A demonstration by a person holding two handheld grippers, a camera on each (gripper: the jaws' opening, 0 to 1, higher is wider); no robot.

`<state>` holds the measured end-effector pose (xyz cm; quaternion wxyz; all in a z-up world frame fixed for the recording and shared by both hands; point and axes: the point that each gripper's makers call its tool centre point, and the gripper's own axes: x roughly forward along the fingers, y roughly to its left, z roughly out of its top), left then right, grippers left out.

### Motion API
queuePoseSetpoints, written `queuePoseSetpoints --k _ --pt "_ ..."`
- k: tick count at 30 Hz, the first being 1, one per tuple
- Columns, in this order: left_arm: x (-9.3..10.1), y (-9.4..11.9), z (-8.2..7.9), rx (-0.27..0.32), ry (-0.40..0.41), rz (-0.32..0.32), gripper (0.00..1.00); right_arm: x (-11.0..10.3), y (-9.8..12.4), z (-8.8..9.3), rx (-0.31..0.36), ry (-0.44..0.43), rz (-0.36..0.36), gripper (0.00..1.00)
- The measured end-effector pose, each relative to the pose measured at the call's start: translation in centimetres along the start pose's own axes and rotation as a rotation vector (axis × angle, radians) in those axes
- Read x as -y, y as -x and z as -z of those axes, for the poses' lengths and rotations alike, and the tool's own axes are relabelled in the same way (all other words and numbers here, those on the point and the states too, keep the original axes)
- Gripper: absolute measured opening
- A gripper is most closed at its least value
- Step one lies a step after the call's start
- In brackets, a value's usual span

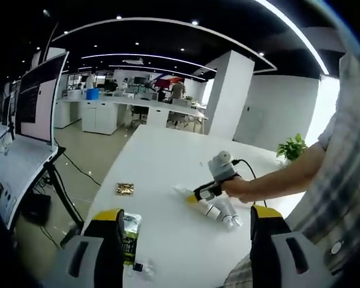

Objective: Arrange the skincare products in the storage area until every visible bottle or jar stands upright without overlapping.

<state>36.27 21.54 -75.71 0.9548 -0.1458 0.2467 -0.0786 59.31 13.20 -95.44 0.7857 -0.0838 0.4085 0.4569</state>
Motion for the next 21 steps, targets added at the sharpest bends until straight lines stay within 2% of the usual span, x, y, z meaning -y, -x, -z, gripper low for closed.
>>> queuePoseSetpoints --k 1,6,11,17,21 --pt "0.0 0.0 0.0 0.007 0.011 0.002 0.88 -0.2 0.3 -0.2 0.014 0.000 -0.012 0.25" --pt "0.0 -0.4 -0.5 0.032 0.066 0.025 0.87 -2.5 2.6 -3.2 0.179 -0.072 -0.099 0.25" --pt "0.1 -0.6 -0.7 0.050 0.108 0.051 0.86 -6.3 5.8 -6.6 0.314 -0.046 -0.219 0.26" --pt "0.3 -1.2 -1.1 0.076 0.158 0.101 0.85 -12.4 9.9 -9.3 0.415 0.006 -0.419 0.26" --pt "0.2 -1.7 -2.5 0.121 0.202 0.152 0.83 -15.1 12.1 -10.2 0.459 0.046 -0.502 0.26"
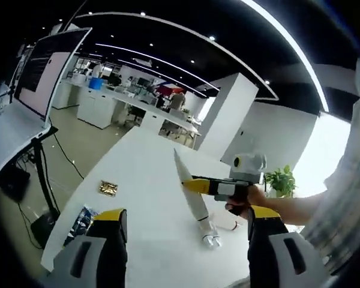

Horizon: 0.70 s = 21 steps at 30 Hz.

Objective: Arrange the skincare products in the storage area until every visible bottle or jar stands upright without overlapping.

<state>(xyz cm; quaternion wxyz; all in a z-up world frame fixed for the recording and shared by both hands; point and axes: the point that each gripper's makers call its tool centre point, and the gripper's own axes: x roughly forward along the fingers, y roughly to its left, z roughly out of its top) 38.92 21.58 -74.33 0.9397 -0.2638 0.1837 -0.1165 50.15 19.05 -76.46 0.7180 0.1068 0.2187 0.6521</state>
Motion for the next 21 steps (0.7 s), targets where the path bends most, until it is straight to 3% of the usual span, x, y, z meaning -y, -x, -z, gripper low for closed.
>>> queuePoseSetpoints --k 4,11,13,17,19,21 --pt "0.9 -0.8 -1.2 0.033 0.008 0.074 0.77 -3.4 0.9 -1.1 0.024 0.028 -0.089 0.26" --pt "4.0 -2.7 -2.2 0.024 -0.004 0.255 0.77 -7.4 3.1 -2.6 0.075 0.052 -0.179 0.27" --pt "5.9 -2.9 -2.9 0.056 0.010 0.361 0.75 -8.5 3.7 -2.8 0.090 0.055 -0.211 0.27" --pt "8.0 -2.9 -3.9 0.084 0.085 0.492 0.68 -10.8 5.0 -3.2 0.127 0.027 -0.295 0.27" --pt "8.9 -2.7 -4.4 0.105 0.088 0.562 0.59 -11.8 5.5 -3.6 0.160 0.005 -0.332 0.27" --pt "10.1 -2.2 -4.4 0.083 0.098 0.647 0.51 -12.5 5.8 -3.8 0.178 -0.012 -0.354 0.27"
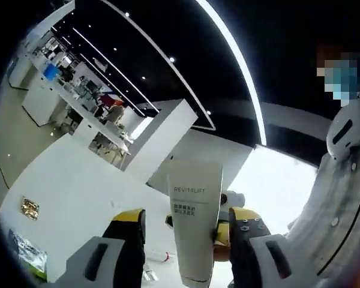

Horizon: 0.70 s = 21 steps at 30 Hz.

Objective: Arrange the skincare products in the storage area until every visible bottle or jar stands upright without overlapping.

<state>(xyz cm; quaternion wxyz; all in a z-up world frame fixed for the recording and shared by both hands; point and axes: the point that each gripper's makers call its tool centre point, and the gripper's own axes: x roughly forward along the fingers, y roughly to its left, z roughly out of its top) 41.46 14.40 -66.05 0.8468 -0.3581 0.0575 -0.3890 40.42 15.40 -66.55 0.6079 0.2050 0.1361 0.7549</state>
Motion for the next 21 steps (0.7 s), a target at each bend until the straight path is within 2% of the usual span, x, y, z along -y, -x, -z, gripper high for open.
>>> queuePoseSetpoints --k 5,7,8,9,14,17,19,20,21 --pt "1.3 -0.7 0.3 -0.021 -0.013 0.079 0.51 -1.9 -0.4 0.5 -0.018 0.002 -0.060 0.27" --pt "2.5 -0.8 0.5 -0.031 -0.001 0.149 0.48 -2.6 -0.7 0.8 -0.023 -0.015 -0.082 0.27" --pt "2.7 -0.7 0.5 -0.031 0.000 0.162 0.47 -2.7 -0.7 0.8 -0.018 -0.017 -0.088 0.27" --pt "2.5 -0.7 0.3 -0.018 -0.017 0.149 0.47 -2.8 -0.7 0.7 -0.009 -0.024 -0.094 0.27" --pt "2.3 -0.7 0.6 -0.033 -0.021 0.150 0.44 -2.8 -0.6 0.9 -0.005 -0.070 -0.103 0.28" --pt "1.9 -1.0 1.0 -0.047 -0.071 0.143 0.43 -2.3 -0.1 1.3 -0.027 -0.069 -0.067 0.28" --pt "1.3 -1.4 1.3 -0.059 -0.103 0.104 0.40 -1.9 0.5 1.6 -0.044 -0.080 -0.049 0.28" --pt "1.4 -1.7 1.8 -0.081 -0.088 0.105 0.40 -1.8 0.7 1.7 -0.048 -0.069 -0.044 0.28" --pt "1.7 -1.9 1.9 -0.067 -0.095 0.126 0.40 -1.9 1.0 1.6 -0.047 -0.064 -0.047 0.28"
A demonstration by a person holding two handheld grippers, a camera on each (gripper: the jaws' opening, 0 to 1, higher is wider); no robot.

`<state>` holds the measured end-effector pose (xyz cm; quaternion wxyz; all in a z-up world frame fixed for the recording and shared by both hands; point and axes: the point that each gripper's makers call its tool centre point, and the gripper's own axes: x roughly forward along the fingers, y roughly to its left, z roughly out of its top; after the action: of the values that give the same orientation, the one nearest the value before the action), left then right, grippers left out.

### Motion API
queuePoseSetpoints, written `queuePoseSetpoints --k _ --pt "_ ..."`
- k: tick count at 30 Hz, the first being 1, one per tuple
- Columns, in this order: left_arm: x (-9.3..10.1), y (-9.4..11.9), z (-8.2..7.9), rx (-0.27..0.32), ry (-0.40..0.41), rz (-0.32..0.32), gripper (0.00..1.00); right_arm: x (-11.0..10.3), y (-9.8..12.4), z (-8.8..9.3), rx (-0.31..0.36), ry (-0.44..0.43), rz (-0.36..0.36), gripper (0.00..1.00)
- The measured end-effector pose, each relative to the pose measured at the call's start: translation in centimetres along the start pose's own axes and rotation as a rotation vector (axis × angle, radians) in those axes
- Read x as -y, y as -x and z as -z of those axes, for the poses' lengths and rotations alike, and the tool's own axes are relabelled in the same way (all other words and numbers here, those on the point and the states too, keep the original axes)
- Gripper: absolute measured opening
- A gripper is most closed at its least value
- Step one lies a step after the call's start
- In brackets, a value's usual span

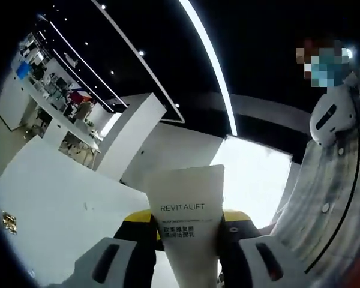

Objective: Arrange the skincare products in the storage area until every visible bottle or jar stands upright without overlapping.

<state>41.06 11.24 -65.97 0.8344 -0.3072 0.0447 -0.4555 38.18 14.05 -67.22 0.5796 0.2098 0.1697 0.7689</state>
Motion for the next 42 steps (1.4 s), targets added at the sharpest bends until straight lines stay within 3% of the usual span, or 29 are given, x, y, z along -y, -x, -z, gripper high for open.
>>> queuePoseSetpoints --k 5,7,8,9,10,12,26,31,35,38,39,42 --pt "0.4 -1.1 -0.1 0.020 0.031 0.033 0.40 0.0 0.7 -0.3 0.007 0.000 0.002 0.29" --pt "0.7 -1.3 0.4 -0.025 0.035 0.067 0.41 -0.1 0.8 0.0 0.000 0.000 -0.002 0.29" --pt "0.2 -1.2 1.3 -0.104 0.057 0.035 0.40 0.2 0.7 0.6 -0.021 -0.002 0.015 0.29" --pt "0.0 -1.2 1.7 -0.135 0.033 0.031 0.40 0.4 0.6 0.9 -0.033 -0.004 0.022 0.29" --pt "0.1 -1.3 2.1 -0.151 -0.035 0.049 0.40 0.5 0.7 1.3 -0.056 0.010 0.026 0.29" --pt "0.0 -1.4 2.3 -0.162 -0.006 0.036 0.40 0.5 0.6 1.6 -0.070 0.012 0.034 0.29" --pt "-0.5 -2.2 1.0 -0.132 -0.054 -0.032 0.38 1.4 1.2 0.2 -0.016 -0.003 0.058 0.30" --pt "-1.3 -2.4 0.7 -0.128 -0.083 -0.072 0.38 2.6 1.5 0.1 -0.003 -0.036 0.102 0.30" --pt "-2.6 -2.1 0.6 -0.135 -0.128 -0.125 0.38 3.7 2.4 1.7 -0.071 -0.034 0.167 0.31" --pt "-3.9 -1.6 0.2 -0.131 -0.148 -0.179 0.38 3.8 3.0 2.2 -0.084 -0.041 0.201 0.39" --pt "-4.4 -1.3 0.2 -0.134 -0.151 -0.196 0.38 4.3 3.5 2.7 -0.110 -0.057 0.246 0.42" --pt "-6.3 -0.5 0.8 -0.181 -0.207 -0.269 0.38 4.9 4.4 2.6 -0.099 -0.067 0.308 0.50"
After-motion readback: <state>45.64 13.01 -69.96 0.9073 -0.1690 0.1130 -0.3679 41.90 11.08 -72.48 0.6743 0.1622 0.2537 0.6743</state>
